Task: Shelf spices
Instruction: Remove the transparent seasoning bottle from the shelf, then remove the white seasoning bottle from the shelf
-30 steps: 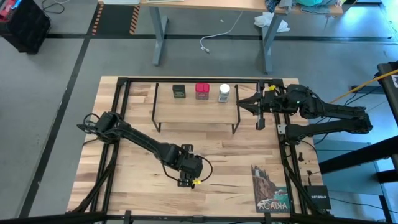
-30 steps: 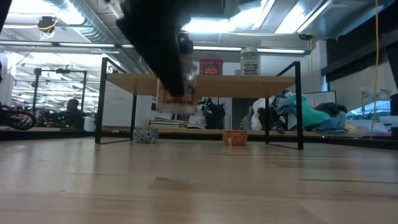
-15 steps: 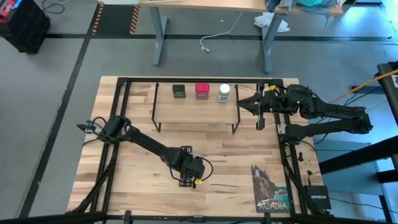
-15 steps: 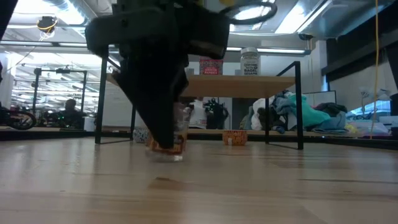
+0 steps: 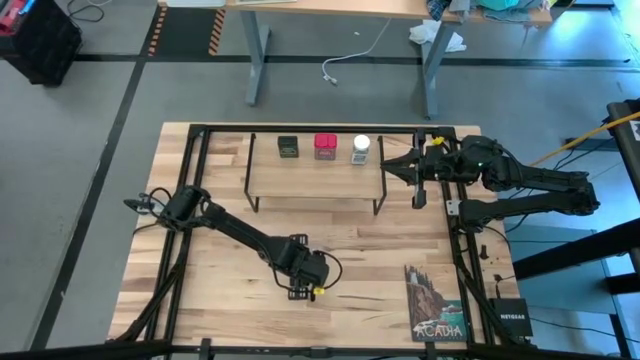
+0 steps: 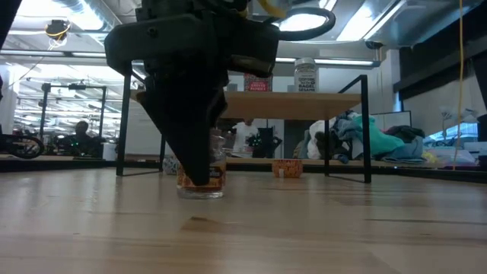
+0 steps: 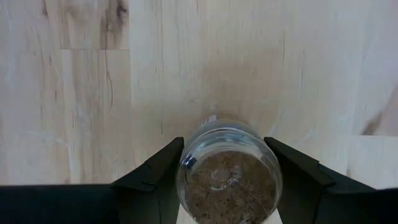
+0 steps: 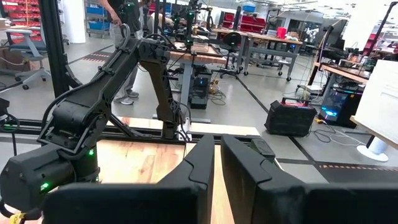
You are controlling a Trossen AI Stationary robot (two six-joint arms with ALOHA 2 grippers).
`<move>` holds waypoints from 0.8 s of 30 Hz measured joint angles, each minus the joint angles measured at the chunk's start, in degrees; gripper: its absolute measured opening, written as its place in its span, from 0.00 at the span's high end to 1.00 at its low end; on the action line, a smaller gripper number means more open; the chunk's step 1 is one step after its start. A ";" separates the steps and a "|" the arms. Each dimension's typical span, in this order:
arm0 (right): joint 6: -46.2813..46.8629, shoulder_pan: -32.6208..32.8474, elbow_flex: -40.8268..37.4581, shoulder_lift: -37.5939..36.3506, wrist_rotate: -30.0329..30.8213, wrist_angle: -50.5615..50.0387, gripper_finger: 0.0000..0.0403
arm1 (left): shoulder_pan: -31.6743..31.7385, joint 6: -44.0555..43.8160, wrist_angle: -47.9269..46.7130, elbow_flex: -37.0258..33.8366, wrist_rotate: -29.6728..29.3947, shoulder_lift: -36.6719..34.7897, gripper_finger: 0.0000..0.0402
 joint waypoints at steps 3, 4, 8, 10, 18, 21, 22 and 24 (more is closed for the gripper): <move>-0.02 0.00 0.00 -0.02 0.00 1.14 0.91 | -0.11 -1.39 -0.69 -0.12 -2.62 0.03 0.45; -0.04 0.00 0.00 -0.02 0.00 1.36 0.91 | -0.07 -1.51 -1.23 -0.24 -2.83 0.17 0.40; -0.99 0.00 -0.02 0.00 0.02 3.43 0.91 | 0.04 -2.77 -2.48 -0.23 -3.10 0.20 0.26; -2.24 0.00 -0.02 -0.02 0.00 4.64 0.91 | 0.00 -3.88 -3.44 -0.22 -3.10 0.23 0.23; -3.67 0.00 -0.02 -0.02 1.97 6.94 0.91 | 0.00 -5.45 -5.28 3.11 -2.99 0.23 0.21; -3.68 0.00 -0.02 0.06 2.10 6.25 0.91 | -0.06 -5.65 -4.77 4.99 -3.01 0.23 0.21; -3.67 0.00 -0.02 0.17 2.10 6.04 0.90 | -0.12 -5.77 -4.58 5.70 -3.28 0.23 0.21; -3.69 0.00 -0.02 0.77 2.09 5.77 0.87 | -0.47 -5.91 -4.81 7.34 -4.42 0.23 0.21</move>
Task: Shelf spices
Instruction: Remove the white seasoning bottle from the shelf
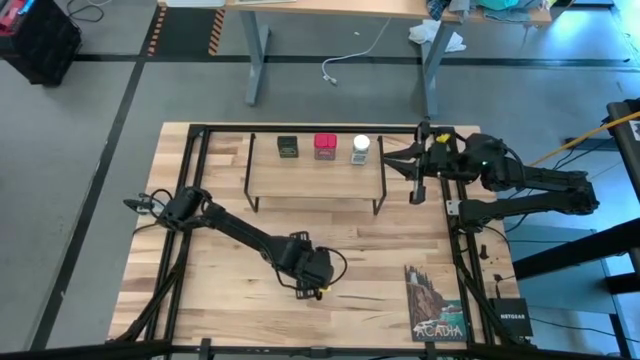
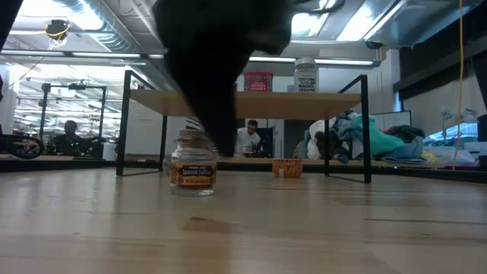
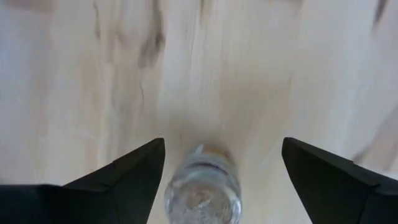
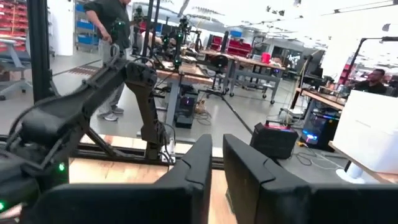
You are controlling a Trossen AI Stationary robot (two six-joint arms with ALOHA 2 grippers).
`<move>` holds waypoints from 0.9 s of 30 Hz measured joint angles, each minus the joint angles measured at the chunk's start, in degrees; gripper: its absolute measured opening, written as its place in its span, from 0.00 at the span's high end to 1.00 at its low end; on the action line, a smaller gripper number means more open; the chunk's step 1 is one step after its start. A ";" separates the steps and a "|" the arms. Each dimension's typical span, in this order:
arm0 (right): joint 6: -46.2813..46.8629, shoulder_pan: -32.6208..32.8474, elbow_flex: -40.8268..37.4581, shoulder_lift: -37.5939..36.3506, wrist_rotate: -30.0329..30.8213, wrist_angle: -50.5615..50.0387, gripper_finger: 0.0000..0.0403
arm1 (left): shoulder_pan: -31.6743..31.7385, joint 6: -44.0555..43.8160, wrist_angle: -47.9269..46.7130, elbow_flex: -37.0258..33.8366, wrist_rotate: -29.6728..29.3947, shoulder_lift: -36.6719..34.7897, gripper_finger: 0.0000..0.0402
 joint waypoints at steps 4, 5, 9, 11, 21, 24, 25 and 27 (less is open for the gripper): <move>0.02 0.00 0.02 1.27 -0.01 -0.74 0.75 | -1.15 0.56 0.19 3.32 -3.64 -0.11 0.21; 0.00 0.00 0.02 1.52 0.55 -1.05 0.71 | -1.56 1.04 0.25 4.20 -4.83 -0.21 0.21; -0.82 0.00 0.02 2.40 6.51 -1.01 0.55 | -3.21 3.84 2.56 7.00 -8.85 -1.70 0.21; -1.27 0.00 0.02 2.37 9.31 -1.05 0.46 | -3.95 4.99 4.74 7.42 -10.49 -3.04 0.21; 1.79 -0.11 0.04 4.11 17.44 -5.64 0.05 | -9.44 11.87 17.52 7.43 -26.28 -8.58 0.21; 2.36 -0.11 0.04 6.64 18.02 -5.34 0.02 | -11.19 14.22 20.04 7.45 -31.04 -8.63 0.21; 3.00 -0.22 0.04 7.73 18.04 -5.27 0.02 | -11.60 14.52 20.26 7.45 -32.49 -8.63 0.21; 4.45 -0.98 0.04 10.12 17.82 -5.46 0.03 | -12.36 14.46 20.33 7.45 -35.76 -8.76 0.21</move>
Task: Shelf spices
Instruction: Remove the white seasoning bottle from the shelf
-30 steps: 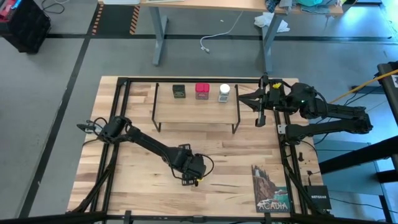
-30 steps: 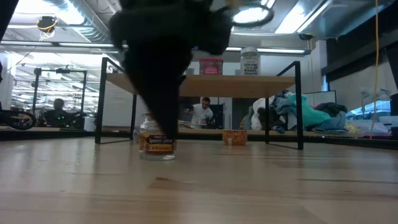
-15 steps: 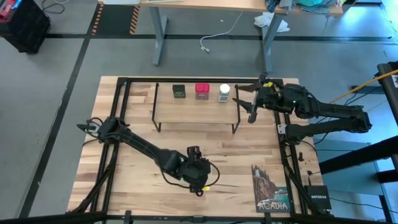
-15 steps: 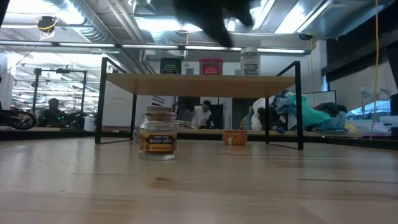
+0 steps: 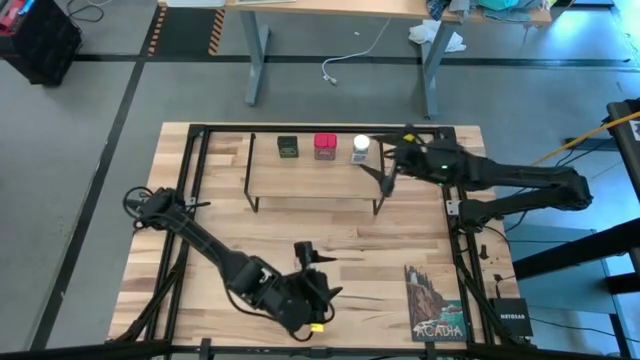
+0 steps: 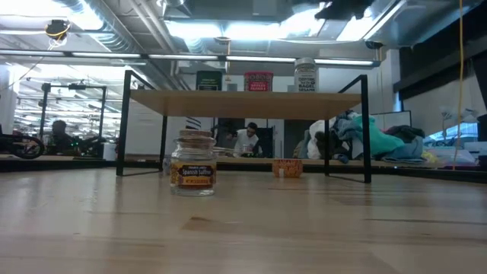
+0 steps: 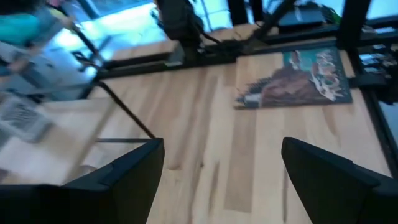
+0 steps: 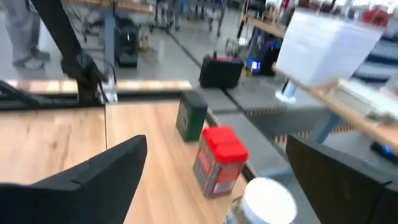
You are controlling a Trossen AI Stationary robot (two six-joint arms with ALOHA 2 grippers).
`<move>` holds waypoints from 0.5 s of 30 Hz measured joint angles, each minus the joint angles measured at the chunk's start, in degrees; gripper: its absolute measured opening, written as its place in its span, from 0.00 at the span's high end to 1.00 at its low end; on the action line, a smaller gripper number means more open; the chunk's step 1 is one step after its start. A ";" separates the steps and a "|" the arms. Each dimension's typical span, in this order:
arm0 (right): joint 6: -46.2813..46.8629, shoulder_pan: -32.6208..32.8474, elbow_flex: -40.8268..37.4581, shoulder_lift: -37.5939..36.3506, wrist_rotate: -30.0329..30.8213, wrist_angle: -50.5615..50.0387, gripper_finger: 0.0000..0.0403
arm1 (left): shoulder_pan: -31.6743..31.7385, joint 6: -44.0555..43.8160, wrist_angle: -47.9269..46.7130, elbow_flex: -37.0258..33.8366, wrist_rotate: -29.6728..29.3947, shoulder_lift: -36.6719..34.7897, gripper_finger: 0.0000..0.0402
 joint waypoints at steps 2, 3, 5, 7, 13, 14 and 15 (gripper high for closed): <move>1.12 -0.54 0.00 2.32 -0.16 0.09 0.04 | -0.74 -0.22 -0.38 0.00 -2.49 -0.36 0.21; 1.69 -0.91 0.00 3.37 0.12 0.12 0.05 | -1.05 -0.49 -0.44 0.00 -3.52 -0.56 0.21; 2.57 -1.72 0.00 5.11 1.16 0.51 0.05 | -1.68 -1.06 -0.52 0.00 -5.32 -1.24 0.21; 3.36 -2.22 -0.06 6.10 2.73 1.47 0.05 | -2.49 -1.61 -0.55 0.00 -7.22 -2.07 0.21; 3.50 -4.16 -0.15 6.34 3.65 4.21 0.05 | -5.56 -2.39 -1.12 0.00 -13.59 -3.81 0.21; 3.32 -4.85 -0.15 6.34 3.61 3.49 0.05 | -6.14 -2.40 -1.12 0.00 -14.69 -3.89 0.21; 3.31 -5.89 0.00 6.34 3.33 2.18 0.05 | -6.64 -2.40 -1.09 0.00 -15.96 -3.92 0.21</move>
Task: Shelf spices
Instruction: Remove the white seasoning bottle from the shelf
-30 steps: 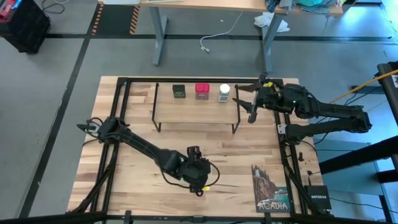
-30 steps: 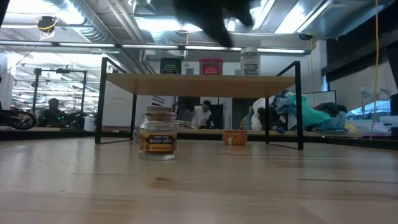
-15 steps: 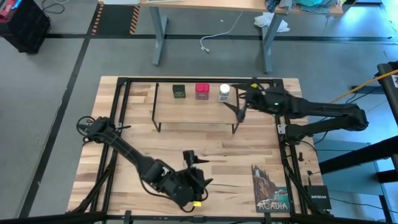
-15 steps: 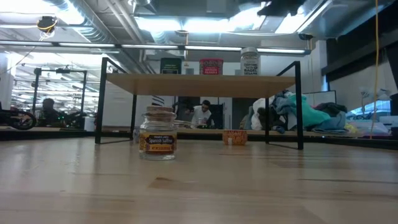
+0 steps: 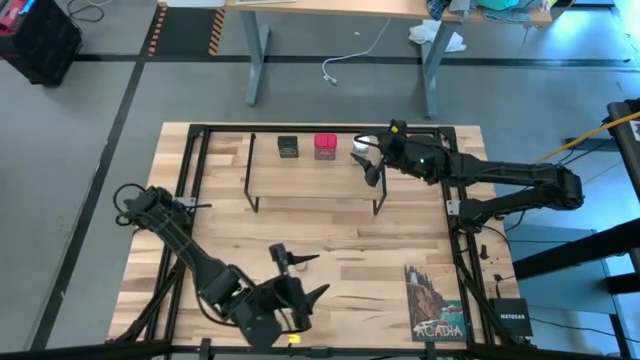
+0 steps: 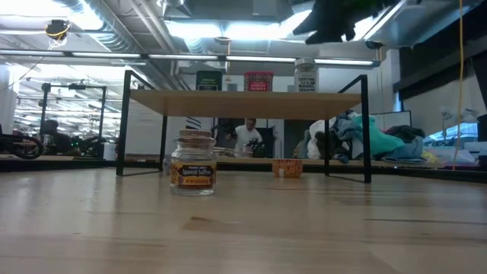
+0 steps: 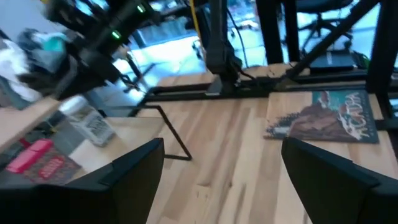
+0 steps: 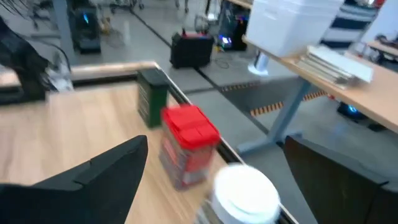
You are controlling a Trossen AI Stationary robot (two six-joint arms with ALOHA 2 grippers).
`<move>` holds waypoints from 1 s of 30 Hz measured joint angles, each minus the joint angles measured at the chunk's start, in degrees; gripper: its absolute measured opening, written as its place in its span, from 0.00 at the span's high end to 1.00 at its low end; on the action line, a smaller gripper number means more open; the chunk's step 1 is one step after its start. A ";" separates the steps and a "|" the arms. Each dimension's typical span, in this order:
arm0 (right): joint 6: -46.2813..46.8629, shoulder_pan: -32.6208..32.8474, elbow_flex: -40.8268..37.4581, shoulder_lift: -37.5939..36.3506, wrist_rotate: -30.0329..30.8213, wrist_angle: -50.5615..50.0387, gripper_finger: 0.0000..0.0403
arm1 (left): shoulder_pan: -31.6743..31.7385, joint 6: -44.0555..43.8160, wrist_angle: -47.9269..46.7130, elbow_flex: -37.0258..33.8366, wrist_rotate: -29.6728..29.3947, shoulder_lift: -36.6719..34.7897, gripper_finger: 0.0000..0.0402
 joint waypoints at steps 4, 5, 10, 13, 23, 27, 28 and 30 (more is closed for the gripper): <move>1.64 -5.15 0.59 0.04 -6.50 -4.60 0.05 | -1.47 0.42 -0.16 0.00 -4.53 -0.02 0.21; 2.30 -6.02 0.59 0.04 -8.01 -5.38 0.05 | -1.64 0.42 -0.31 0.00 -5.01 -0.02 0.21; 3.00 -7.87 0.63 0.04 -10.22 -5.51 0.05 | -1.67 -1.12 -2.89 -0.02 -6.56 -0.62 0.21; 2.99 -7.75 0.64 0.41 -11.69 -5.01 0.05 | -1.65 -1.81 -3.89 -0.02 -7.07 -0.92 0.21; 2.80 -7.77 0.68 3.71 -12.25 -5.59 0.05 | -1.67 -2.51 -4.98 -0.02 -7.49 -0.92 0.21; 2.74 -7.82 0.68 5.37 -12.25 -5.62 0.05 | -1.52 -2.32 -5.19 -0.02 -7.54 -0.92 0.21; 2.65 -7.82 0.68 5.80 -12.26 -5.60 0.05 | -1.52 -2.34 -5.48 -0.02 -7.54 -0.92 0.21; 2.59 -7.82 0.68 6.69 -12.25 -5.59 0.06 | -1.52 -2.69 -6.03 -0.02 -7.57 -0.92 0.21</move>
